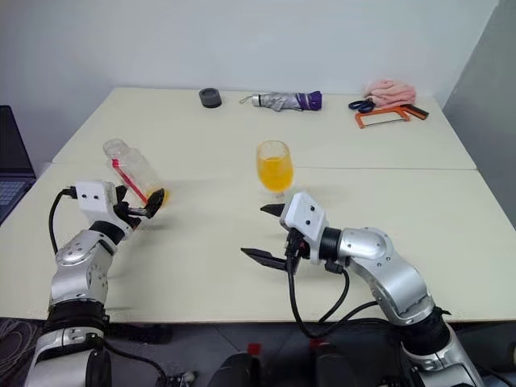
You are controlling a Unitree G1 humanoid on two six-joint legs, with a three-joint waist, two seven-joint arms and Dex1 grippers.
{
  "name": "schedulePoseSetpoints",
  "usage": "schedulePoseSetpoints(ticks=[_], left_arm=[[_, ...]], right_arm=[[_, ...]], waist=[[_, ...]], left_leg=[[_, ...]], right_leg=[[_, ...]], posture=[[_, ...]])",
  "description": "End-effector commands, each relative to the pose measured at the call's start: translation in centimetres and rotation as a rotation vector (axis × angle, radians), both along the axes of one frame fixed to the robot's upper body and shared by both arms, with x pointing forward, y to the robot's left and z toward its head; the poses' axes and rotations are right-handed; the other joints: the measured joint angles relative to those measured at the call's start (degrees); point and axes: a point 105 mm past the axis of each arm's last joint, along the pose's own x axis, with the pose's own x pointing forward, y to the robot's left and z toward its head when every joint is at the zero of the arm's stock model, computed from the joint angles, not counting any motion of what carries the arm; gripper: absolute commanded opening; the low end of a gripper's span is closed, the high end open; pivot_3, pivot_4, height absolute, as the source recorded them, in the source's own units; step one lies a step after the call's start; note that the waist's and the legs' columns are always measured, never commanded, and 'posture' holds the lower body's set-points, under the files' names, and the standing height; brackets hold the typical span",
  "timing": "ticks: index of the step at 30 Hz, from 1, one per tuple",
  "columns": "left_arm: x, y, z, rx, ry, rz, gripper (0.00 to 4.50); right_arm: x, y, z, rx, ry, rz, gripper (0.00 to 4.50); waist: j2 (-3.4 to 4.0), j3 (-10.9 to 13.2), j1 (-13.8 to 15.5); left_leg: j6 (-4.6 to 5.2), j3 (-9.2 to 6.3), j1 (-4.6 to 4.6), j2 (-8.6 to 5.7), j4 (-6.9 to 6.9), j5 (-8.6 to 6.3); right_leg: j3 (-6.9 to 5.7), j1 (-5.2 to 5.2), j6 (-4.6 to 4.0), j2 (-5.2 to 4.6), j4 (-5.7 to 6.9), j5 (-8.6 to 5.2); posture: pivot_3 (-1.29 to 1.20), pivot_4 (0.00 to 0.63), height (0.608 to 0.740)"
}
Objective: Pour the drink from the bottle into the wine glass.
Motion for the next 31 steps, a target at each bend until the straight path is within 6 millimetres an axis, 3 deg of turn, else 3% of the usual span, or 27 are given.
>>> schedulePoseSetpoints(ticks=[1, 6, 12, 20, 31], left_arm=[[-1.3, 0.2, 1.3, 0.006, -0.054, 0.032, 4.46], [-3.4, -0.3, 0.7, 0.001, -0.026, 0.055, 4.46], [-5.3, -2.1, 0.9, 0.004, -0.036, 0.035, 4.46], [-6.4, -4.0, 0.3, -0.024, -0.034, 0.049, 4.46], [-6.2, -4.6, 0.4, -0.023, -0.047, 0.027, 4.46]], right_arm=[[-0.5, -0.7, 1.1, 0.055, -0.047, 0.003, 4.50], [0.0, -2.0, 0.2, 0.098, -0.040, -0.077, 4.50], [2.4, -4.8, -0.4, 0.241, -0.059, -0.341, 4.50], [5.1, -8.8, -4.3, 0.341, -0.041, -0.703, 4.50], [6.1, -9.2, -4.5, 0.349, -0.067, -0.742, 4.50]], waist=[[0.00, 0.0, 0.1], [-0.01, 0.0, 0.5], [-0.02, 0.0, 1.0], [-0.01, 0.0, 1.1], [-0.01, 0.0, 1.1]], left_leg=[[0.00, -0.01, -0.01, 0.01, 0.00, 0.00], [0.00, -0.03, 0.08, 0.00, 0.00, 0.00], [-0.01, -0.01, 0.11, 0.01, -0.03, 0.00], [0.00, 0.11, 0.21, 0.01, -0.09, 0.00], [0.00, 0.15, 0.23, 0.01, -0.10, 0.00]], right_leg=[[-0.01, 0.00, 0.00, -0.02, -0.01, 0.00], [-0.04, 0.18, 0.00, -0.04, -0.09, 0.00], [-0.03, 0.23, 0.01, -0.04, -0.17, 0.00], [0.04, 0.30, 0.01, -0.01, -0.21, 0.00], [0.09, 0.30, 0.00, 0.11, -0.23, 0.00]], posture=[[0.00, 0.150, 0.740], [0.00, 0.150, 0.740], [0.00, 0.150, 0.740], [0.00, 0.150, 0.740], [0.00, 0.150, 0.740]])
